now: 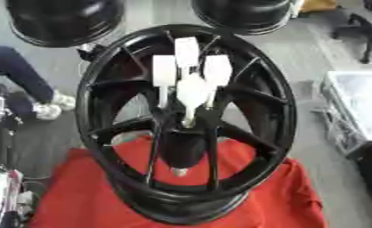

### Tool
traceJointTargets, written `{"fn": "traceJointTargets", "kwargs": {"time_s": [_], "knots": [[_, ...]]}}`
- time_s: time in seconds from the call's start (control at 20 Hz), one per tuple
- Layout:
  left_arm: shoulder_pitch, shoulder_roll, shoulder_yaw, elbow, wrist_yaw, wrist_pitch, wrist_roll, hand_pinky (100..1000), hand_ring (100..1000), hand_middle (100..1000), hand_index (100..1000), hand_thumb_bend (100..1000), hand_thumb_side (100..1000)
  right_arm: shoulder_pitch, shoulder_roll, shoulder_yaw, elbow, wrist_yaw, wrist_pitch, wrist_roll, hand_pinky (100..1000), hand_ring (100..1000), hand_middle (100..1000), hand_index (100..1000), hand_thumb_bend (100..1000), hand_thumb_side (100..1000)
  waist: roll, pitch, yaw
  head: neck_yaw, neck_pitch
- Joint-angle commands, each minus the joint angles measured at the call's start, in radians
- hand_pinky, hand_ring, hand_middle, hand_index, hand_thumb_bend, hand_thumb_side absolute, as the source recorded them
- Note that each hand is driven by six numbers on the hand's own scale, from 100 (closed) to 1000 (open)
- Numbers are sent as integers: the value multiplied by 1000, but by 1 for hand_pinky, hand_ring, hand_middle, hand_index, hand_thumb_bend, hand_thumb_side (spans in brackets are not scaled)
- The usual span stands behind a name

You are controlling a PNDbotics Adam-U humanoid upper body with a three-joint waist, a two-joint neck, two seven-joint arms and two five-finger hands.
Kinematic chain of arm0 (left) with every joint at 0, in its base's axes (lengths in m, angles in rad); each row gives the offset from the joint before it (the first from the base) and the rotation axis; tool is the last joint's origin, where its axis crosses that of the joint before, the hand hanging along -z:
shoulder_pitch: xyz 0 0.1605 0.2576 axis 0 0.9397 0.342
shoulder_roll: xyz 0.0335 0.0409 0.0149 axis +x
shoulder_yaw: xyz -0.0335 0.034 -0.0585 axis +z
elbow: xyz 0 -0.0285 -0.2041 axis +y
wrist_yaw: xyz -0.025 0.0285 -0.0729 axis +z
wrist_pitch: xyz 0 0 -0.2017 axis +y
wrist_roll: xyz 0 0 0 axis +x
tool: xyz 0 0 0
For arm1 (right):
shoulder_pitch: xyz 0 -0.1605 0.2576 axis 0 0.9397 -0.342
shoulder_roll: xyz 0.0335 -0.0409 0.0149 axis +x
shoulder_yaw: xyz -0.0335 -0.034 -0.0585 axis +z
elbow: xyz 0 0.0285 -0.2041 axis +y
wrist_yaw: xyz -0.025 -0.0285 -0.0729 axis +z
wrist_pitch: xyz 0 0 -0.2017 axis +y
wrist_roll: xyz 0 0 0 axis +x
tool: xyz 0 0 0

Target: Pull the pin out of the wheel hub.

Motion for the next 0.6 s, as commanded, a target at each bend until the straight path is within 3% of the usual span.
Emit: {"fn": "traceJointTargets", "kwargs": {"time_s": [0.05,0.6], "knots": [[-3,28,-6,-15,-3,1,-6,684,827,699,674,274,818,-47,-119,51,-22,30,-31,49,817,817,790,889,554,398,-2,-20,2,2,-2],[-3,29,-16,-14,-9,3,-19,684,828,700,673,272,818,-231,-402,274,35,-57,-135,223,832,852,827,921,608,350,-6,-22,23,-12,-2]]}}
